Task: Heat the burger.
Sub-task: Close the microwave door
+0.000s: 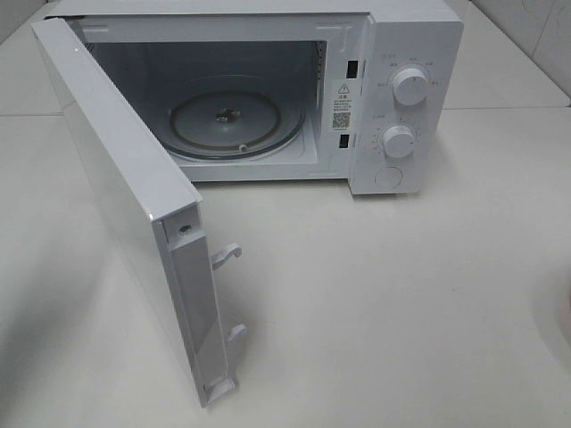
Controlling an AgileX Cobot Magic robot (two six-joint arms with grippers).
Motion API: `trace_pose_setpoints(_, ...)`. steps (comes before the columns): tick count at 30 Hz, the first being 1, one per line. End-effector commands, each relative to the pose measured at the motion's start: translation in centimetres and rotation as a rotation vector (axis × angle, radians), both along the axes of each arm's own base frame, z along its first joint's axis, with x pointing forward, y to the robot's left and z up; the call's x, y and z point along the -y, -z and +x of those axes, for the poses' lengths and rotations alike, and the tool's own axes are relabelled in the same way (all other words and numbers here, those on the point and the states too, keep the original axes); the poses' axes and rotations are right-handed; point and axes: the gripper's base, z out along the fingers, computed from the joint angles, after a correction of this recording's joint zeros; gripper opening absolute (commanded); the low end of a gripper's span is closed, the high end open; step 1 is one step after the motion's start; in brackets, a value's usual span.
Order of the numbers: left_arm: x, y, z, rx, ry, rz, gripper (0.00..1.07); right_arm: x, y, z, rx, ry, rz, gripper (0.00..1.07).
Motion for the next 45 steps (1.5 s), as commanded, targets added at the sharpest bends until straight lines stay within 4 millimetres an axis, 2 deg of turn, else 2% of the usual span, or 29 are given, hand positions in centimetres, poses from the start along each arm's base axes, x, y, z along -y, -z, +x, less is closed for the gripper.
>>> trace_pose_setpoints(1, 0.7, 0.8, 0.8, -0.007, 0.079, -0.032, 0.0, 0.0, -0.1, -0.4, 0.045, 0.0, 0.0, 0.74)
trace_pose_setpoints(8, 1.3, 1.7, 2.4, -0.024, 0.138, -0.039, 0.0, 0.0, -0.1, -0.4, 0.045, 0.0, 0.0, 0.74)
trace_pose_setpoints(13, 2.5, 2.2, 3.2, -0.055, 0.191, -0.051, 0.0, 0.0, -0.1, -0.4, 0.045, 0.0, 0.0, 0.74)
trace_pose_setpoints(15, 3.9, 2.6, 3.6, -0.08, 0.232, -0.048, 0.0, 0.0, -0.1, -0.4, 0.045, 0.0, 0.0, 0.74)
trace_pose_setpoints(18, 4.8, 3.0, 3.9, -0.097, 0.204, -0.1, 0.0, 0.0, -0.1, -0.4, 0.045, 0.0, 0.0, 0.74)
trace_pose_setpoints(21, 5.0, 3.2, 3.9, -0.098, 0.197, -0.101, 0.0, 0.0, -0.1, -0.4, 0.045, 0.0, 0.0, 0.74)
trace_pose_setpoints(28, 7.5, 4.3, 3.6, -0.109, 0.225, -0.062, 0.0, 0.0, -0.1, -0.4, 0.045, 0.0, 0.0, 0.74)
trace_pose_setpoints(31, 8.2, 4.3, 3.7, -0.109, 0.24, -0.059, 0.0, 0.0, -0.1, -0.4, 0.045, 0.0, 0.0, 0.74)
trace_pose_setpoints(33, 9.4, 4.1, 4.2, -0.103, 0.265, -0.062, 0.0, 0.0, -0.1, -0.4, 0.045, 0.0, 0.0, 0.74)
trace_pose_setpoints(36, 9.7, 4.0, 4.5, -0.103, 0.266, -0.063, 0.0, 0.0, -0.1, -0.4, 0.045, 0.0, 0.0, 0.74)
trace_pose_setpoints(38, 11.0, 3.8, 5.6, -0.109, 0.263, -0.066, 0.0, 0.0, -0.1, -0.4, 0.045, 0.0, 0.0, 0.74)
trace_pose_setpoints(45, 12.8, 3.3, 6.8, -0.093, 0.279, -0.068, 0.0, 0.0, -0.1, -0.4, 0.045, 0.0, 0.0, 0.74)
